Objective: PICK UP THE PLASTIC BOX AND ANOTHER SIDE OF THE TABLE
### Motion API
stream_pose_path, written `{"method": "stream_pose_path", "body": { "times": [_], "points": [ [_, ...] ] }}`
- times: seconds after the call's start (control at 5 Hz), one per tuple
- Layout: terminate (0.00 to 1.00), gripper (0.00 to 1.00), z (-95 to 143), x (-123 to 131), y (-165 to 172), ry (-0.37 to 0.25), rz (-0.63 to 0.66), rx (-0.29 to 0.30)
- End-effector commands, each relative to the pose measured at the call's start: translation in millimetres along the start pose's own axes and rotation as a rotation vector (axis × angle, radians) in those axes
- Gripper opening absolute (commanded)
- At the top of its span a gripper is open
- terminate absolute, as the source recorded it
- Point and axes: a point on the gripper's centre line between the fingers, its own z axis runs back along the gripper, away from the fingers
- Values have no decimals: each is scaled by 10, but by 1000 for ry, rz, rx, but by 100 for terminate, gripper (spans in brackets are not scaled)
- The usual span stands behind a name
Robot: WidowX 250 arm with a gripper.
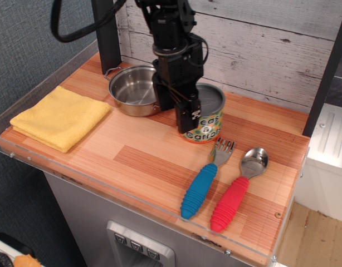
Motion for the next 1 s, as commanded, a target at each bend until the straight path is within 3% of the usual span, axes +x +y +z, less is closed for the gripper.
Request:
{"method": "stream_pose_path", "body": {
  "times": [0.0, 0.4, 0.8],
  "points": [
    [0, 100, 103, 319, -9, -59, -24, 23],
    [0, 100, 106, 566, -51, -84, -51, 54],
    [0, 100, 181, 614, -110, -91, -45, 58]
  ]
}}
